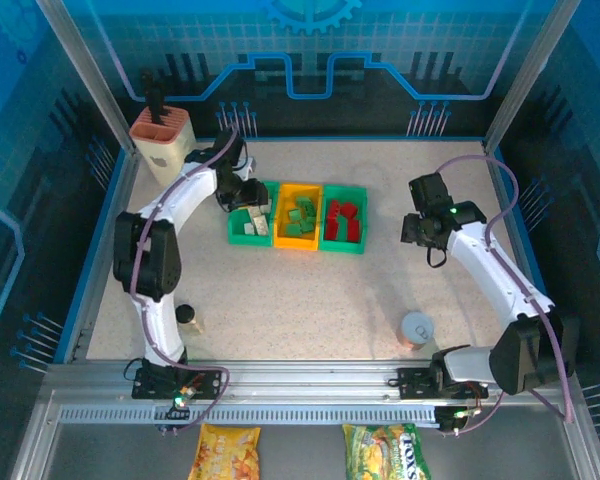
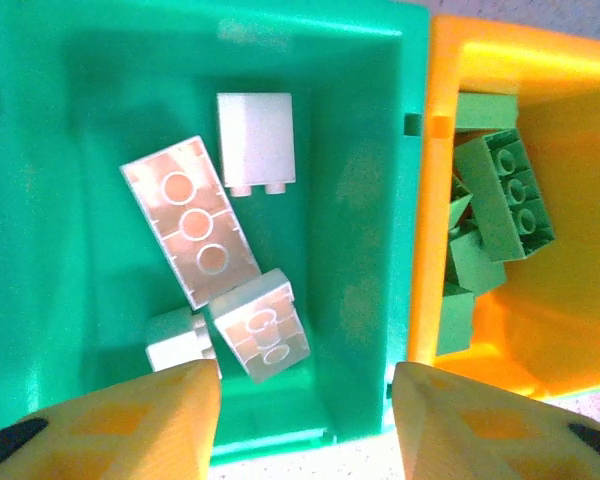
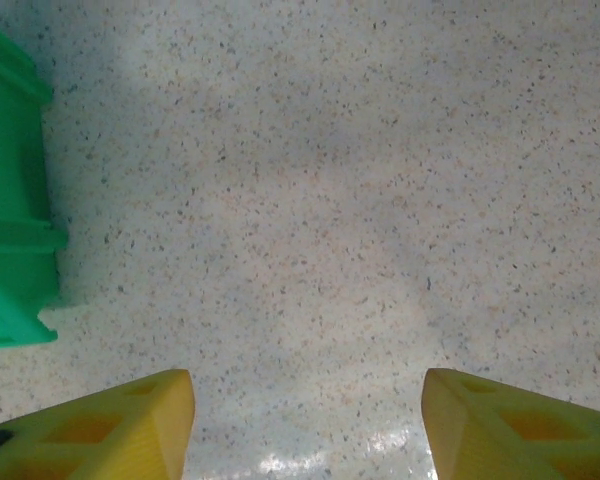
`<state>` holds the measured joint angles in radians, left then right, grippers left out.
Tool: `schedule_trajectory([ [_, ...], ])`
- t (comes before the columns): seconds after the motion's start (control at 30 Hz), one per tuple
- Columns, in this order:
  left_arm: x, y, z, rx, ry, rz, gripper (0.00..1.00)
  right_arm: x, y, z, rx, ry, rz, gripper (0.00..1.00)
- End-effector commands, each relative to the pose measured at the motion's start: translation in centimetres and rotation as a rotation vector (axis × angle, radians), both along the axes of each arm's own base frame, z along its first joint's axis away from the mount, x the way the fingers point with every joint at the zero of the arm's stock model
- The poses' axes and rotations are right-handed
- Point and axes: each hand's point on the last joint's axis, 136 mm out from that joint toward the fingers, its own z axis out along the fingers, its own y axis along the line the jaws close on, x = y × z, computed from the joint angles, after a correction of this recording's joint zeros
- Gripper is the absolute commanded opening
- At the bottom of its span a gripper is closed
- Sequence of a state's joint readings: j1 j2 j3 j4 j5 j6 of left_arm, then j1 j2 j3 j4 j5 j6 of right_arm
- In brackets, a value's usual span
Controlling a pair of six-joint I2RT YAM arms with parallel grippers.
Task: Sort the legos into containers by color
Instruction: Place the lego in the container, then reset both arms
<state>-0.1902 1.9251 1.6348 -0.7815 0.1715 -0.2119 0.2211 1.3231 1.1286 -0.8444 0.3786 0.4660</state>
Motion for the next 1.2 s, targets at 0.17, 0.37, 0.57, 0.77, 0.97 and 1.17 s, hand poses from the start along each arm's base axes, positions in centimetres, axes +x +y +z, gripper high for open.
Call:
schedule_trajectory([
  [0.17,-1.3,5.8,2.7,0.131,-0.211,0.183,0.62,2.9,-1.2,-1.2,0.017,-0.083,0.06,0.71],
  [0.37,-3.7,9.6,2.0,0.232,-0.301,0.289,0.86,4.4,-2.6,-3.0,0.051,-0.147,0.055,0.94],
  [0.57,-5.4,12.4,0.1,0.28,-0.321,0.371,0.99,5.8,-4.7,-5.0,0.071,-0.171,-0.003,1.0],
  [0.77,-6.7,16.1,-1.1,0.419,-0.396,0.516,0.99,6.9,-5.9,-6.5,-0.012,-0.2,0.008,1.0],
  [0.97,-6.2,16.5,-2.4,0.416,-0.457,0.477,0.99,7.9,-5.3,-6.7,-0.079,-0.388,0.103,1.0],
  [1.17,-4.5,15.3,-3.7,0.392,-0.582,0.382,0.99,8.3,-3.8,-5.2,-0.112,-0.603,0.16,1.0],
])
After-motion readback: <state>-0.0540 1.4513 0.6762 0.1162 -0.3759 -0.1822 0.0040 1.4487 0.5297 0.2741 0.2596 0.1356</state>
